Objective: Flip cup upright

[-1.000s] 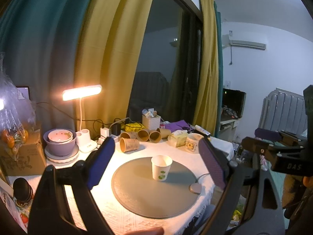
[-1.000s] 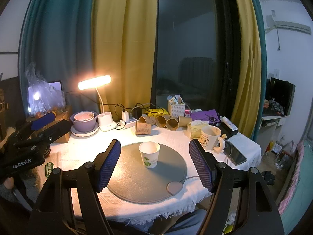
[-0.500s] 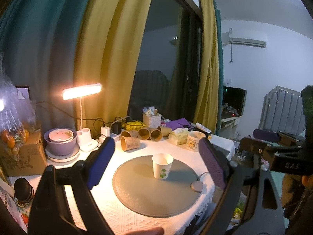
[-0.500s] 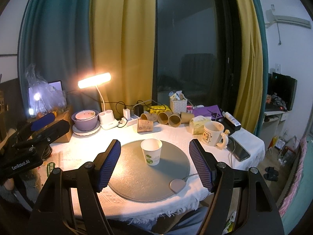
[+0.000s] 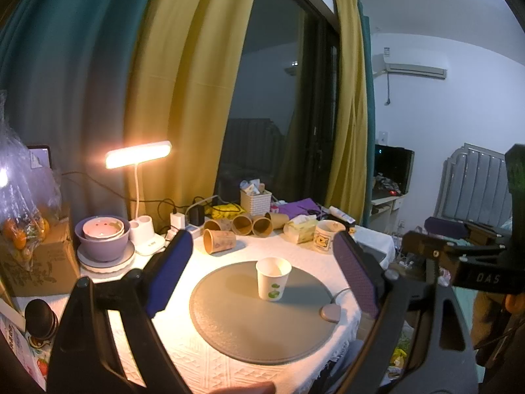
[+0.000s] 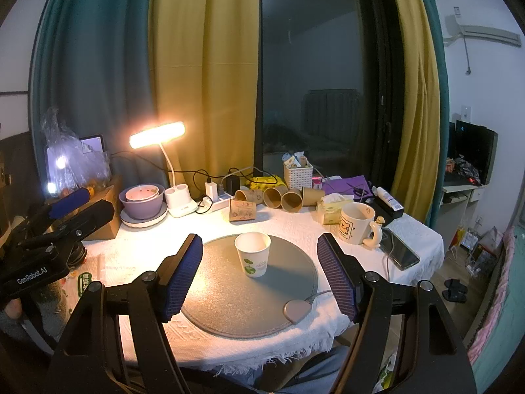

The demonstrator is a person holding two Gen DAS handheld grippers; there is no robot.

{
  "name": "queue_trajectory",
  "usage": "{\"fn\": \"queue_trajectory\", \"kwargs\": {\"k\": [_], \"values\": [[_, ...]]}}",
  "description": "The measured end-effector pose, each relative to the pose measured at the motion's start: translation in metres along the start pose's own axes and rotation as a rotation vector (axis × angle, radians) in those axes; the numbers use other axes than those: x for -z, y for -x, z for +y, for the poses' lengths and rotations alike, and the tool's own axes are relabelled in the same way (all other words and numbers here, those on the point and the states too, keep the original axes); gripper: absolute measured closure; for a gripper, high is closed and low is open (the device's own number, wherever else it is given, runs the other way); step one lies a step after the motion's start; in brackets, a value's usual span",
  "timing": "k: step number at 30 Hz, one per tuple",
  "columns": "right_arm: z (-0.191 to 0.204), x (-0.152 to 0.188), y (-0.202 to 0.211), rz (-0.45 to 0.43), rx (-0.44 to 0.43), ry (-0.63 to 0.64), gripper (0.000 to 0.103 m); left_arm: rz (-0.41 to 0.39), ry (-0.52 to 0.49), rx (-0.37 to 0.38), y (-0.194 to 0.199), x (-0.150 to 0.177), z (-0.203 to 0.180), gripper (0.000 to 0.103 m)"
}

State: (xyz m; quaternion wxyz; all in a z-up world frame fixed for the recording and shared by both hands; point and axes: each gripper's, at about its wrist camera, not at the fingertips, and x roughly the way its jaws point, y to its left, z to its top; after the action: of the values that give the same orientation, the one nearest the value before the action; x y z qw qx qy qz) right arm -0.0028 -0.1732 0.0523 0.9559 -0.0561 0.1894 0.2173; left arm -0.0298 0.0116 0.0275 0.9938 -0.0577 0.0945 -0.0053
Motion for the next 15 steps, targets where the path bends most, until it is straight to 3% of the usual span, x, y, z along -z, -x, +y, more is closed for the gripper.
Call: {"fn": "queue_trajectory", "kwargs": {"k": [15], "values": [[-0.0007,-0.0005,-0.0001,0.001,0.0,-0.001,0.028,0.0,0.0,-0.001,-0.0001,-0.0003,0.0008,0.015]]}}
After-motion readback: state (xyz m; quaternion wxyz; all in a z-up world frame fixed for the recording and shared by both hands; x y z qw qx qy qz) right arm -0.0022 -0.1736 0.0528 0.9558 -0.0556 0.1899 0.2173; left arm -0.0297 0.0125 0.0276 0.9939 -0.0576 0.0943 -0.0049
